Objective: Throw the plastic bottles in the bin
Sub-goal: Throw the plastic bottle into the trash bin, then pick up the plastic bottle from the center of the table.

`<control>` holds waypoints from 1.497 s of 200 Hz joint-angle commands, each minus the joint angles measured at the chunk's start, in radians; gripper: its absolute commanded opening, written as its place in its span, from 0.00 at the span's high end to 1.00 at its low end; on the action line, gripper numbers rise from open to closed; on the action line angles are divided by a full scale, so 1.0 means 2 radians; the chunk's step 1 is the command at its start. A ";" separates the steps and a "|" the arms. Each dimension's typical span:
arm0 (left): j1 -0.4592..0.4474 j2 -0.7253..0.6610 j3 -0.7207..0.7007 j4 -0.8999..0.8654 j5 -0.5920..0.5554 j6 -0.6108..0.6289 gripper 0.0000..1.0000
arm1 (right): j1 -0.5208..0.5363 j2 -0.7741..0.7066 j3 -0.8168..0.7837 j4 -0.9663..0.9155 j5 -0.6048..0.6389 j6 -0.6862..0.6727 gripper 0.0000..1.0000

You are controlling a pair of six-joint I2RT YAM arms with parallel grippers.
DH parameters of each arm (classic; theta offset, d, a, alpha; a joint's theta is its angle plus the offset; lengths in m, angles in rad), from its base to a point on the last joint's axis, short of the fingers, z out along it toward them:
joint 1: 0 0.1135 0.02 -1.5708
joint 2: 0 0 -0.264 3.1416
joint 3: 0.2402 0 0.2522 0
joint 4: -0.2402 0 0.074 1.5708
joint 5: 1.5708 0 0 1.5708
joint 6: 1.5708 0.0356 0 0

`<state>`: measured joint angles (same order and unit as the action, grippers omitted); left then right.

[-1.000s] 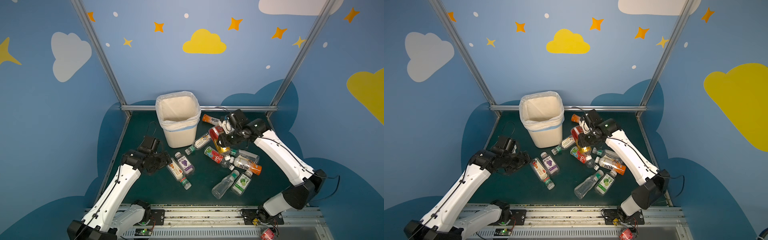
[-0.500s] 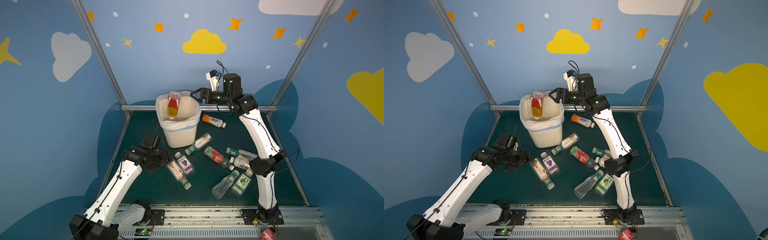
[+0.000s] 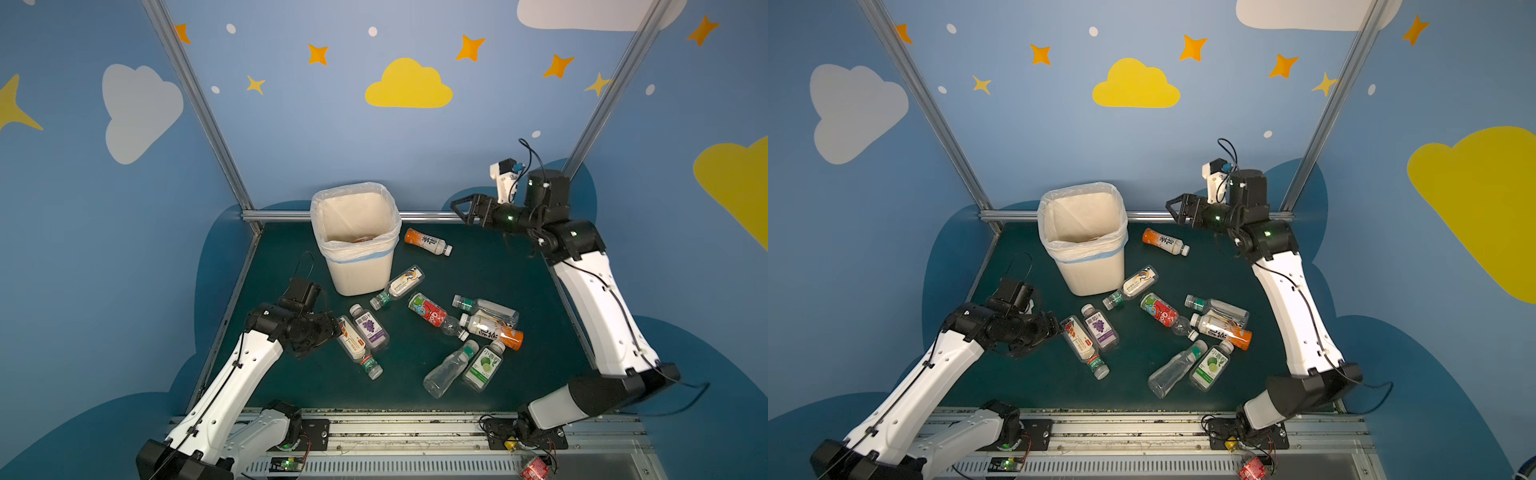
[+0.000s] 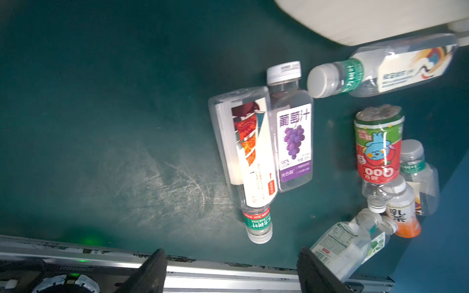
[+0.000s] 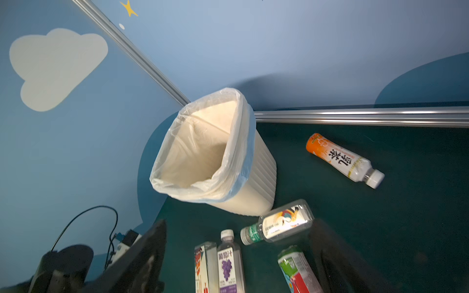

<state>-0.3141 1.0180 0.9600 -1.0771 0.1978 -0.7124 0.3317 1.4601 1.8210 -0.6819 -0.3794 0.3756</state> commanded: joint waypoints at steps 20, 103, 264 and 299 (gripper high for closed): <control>-0.011 -0.011 -0.022 -0.003 0.004 -0.049 0.18 | 0.002 -0.041 -0.146 -0.081 0.029 -0.052 0.13; -0.077 0.051 -0.024 0.049 -0.031 -0.110 0.18 | 0.004 -0.028 -0.229 -0.082 0.002 -0.036 0.18; -0.070 0.240 0.044 0.088 -0.023 -0.066 0.24 | 0.003 0.023 -0.177 -0.115 -0.011 -0.075 0.17; -0.067 0.248 0.040 0.081 -0.030 -0.059 0.25 | 0.000 0.029 -0.166 -0.128 -0.009 -0.087 0.17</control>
<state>-0.4561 1.5040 1.0328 -0.8795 0.1665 -0.8555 0.3367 1.5070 1.4464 -0.8959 -0.4007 0.2356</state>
